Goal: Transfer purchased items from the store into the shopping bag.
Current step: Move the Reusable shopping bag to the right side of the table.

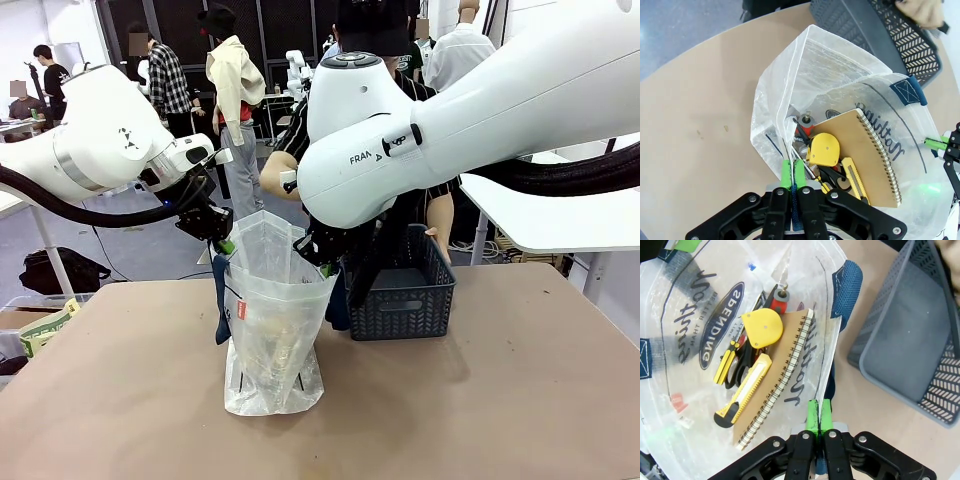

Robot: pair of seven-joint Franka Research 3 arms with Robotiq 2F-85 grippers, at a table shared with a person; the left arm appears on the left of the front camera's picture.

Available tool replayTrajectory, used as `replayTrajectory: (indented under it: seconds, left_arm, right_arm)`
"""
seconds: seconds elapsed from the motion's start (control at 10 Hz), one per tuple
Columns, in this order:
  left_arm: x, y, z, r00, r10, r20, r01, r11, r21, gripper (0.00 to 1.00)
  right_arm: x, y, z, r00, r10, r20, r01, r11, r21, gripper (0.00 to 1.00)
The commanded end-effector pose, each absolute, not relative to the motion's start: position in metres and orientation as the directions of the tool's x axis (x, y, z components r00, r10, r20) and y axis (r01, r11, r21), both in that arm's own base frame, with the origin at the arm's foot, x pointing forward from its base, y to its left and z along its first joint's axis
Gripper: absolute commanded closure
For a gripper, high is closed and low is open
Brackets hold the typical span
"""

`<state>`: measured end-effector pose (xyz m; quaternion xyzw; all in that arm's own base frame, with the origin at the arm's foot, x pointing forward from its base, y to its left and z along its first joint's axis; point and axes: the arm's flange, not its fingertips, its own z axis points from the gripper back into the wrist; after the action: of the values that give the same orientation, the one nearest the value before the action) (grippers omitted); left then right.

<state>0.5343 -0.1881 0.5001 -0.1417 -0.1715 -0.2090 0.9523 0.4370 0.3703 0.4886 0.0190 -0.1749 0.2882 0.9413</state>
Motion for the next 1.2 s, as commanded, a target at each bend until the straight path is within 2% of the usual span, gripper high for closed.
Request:
replayTrajectory:
  seconds: [0.0, 1.1]
  left_arm:
    - [0.5321, -0.1858, 0.5008, 0.852, -0.342, 0.397, 0.443, 0.875, -0.197, 1.0]
    - [0.5321, -0.1858, 0.5008, 0.852, -0.342, 0.397, 0.443, 0.875, -0.197, 1.0]
  right_arm:
    - [0.4343, 0.3671, 0.4874, 0.773, 0.536, 0.341, -0.549, 0.833, -0.064, 1.0]
    - [0.4343, 0.3671, 0.4874, 0.773, 0.536, 0.341, -0.549, 0.833, -0.064, 1.0]
